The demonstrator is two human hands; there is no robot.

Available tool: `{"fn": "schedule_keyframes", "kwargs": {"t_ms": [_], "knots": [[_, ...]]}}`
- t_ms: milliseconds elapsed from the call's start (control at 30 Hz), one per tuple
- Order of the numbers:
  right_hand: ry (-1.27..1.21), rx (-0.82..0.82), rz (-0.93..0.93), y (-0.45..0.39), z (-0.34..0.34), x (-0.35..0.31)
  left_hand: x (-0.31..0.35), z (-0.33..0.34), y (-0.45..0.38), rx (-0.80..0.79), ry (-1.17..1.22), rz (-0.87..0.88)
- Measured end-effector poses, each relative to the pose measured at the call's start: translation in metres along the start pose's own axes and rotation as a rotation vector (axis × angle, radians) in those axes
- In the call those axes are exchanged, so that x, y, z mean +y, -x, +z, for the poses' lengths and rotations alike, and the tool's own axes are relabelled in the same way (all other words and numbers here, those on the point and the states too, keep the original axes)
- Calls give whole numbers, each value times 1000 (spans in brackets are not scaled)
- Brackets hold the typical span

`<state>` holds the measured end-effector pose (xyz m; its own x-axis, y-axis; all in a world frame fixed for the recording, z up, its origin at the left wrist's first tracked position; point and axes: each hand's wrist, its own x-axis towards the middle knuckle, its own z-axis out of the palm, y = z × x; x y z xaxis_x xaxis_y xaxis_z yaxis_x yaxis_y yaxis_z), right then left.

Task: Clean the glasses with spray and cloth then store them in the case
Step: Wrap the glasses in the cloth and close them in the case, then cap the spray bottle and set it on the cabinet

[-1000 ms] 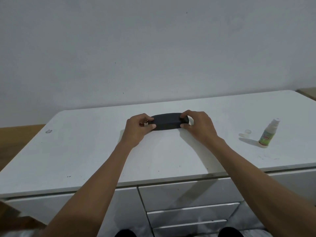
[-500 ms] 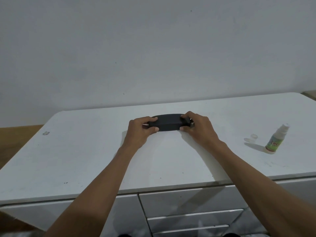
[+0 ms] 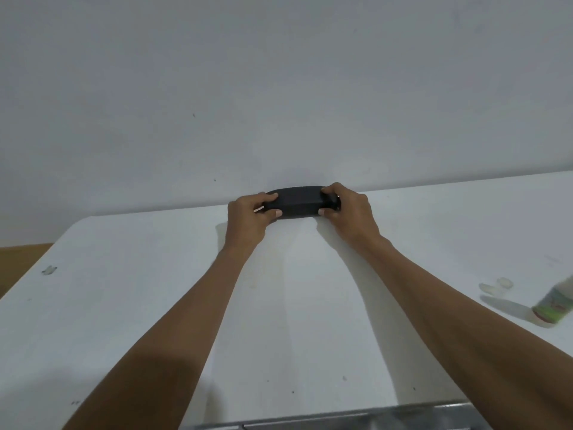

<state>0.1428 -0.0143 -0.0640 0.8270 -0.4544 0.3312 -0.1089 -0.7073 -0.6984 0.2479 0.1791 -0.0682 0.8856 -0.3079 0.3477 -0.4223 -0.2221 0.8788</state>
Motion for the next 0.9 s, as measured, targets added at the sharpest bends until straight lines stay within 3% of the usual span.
{"fn": "schedule_keyframes", "kwargs": {"t_ms": [367,533,700,900], "knots": [[77,-24,-39,-18,15,5,-16,6,-11,27,-114,4],[109,-60,-4,-9,8,-5,-5,6,4,80,-210,84],[123,47,-4,29,-16,-19,27,19,37,111,-231,164],[173,238,10,95,-66,-25,69,48,89,-50,-122,151]]}}
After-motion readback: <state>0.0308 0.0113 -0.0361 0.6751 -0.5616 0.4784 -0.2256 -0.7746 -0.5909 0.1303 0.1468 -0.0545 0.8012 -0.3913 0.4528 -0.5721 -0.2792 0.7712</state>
